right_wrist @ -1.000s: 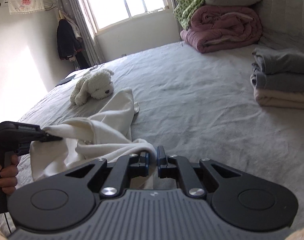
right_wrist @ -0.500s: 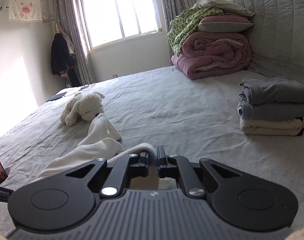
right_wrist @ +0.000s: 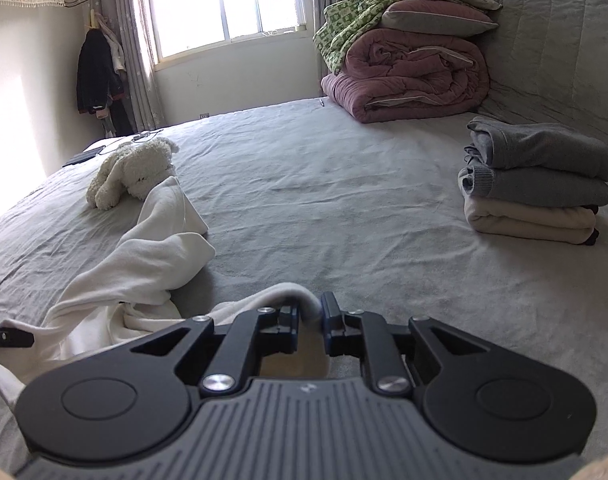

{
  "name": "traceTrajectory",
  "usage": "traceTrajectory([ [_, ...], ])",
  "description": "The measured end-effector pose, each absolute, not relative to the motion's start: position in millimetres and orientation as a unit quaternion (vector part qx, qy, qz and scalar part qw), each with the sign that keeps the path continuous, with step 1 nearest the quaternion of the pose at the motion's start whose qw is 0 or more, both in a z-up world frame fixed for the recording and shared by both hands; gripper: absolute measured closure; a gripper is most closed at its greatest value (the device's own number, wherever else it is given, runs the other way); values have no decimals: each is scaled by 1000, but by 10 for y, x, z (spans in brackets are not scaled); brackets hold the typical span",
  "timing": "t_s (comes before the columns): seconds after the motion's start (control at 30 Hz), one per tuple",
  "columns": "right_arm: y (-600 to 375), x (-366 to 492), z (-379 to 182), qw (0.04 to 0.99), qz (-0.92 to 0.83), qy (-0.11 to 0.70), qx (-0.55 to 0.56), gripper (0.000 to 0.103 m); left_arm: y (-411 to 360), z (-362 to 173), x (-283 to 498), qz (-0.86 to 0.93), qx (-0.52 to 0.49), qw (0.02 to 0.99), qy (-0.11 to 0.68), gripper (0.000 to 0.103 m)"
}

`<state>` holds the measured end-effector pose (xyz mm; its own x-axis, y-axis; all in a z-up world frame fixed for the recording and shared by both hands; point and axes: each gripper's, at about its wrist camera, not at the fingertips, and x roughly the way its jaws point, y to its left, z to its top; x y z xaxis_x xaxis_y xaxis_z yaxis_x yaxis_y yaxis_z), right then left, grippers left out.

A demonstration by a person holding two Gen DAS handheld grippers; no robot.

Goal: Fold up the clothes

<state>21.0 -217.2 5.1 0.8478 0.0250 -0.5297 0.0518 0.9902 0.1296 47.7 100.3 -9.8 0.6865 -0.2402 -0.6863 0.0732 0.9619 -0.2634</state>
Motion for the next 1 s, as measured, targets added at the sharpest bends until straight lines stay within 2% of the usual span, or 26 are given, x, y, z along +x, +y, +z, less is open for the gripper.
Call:
traceTrajectory([
  [0.27,-2210,300,-82,948,-11,308,78,86,752,12,617,-131,-108,920,353,51],
  [0.33,-2217,293,-80,947,-10,310,82,85,688,59,633,-158,-108,921,339,42],
  [0.4,-2218,259,-59,947,-5,310,85,85,606,86,655,-176,-106,922,328,39],
  [0.57,-2205,170,6,948,8,305,90,85,406,-40,792,-187,-101,912,351,41],
  [0.6,-2199,163,7,947,9,306,93,85,377,-75,805,-182,-98,912,356,43],
  [0.63,-2192,157,5,946,11,308,96,84,347,-111,818,-176,-94,911,361,56],
  [0.73,-2174,143,-5,943,15,315,106,83,305,-171,825,-160,-96,911,368,86],
  [0.83,-2178,120,0,944,13,310,111,83,372,-87,734,-145,-119,917,353,96],
  [1.0,-2175,59,50,949,15,295,111,83,577,131,481,-121,-151,931,311,99],
])
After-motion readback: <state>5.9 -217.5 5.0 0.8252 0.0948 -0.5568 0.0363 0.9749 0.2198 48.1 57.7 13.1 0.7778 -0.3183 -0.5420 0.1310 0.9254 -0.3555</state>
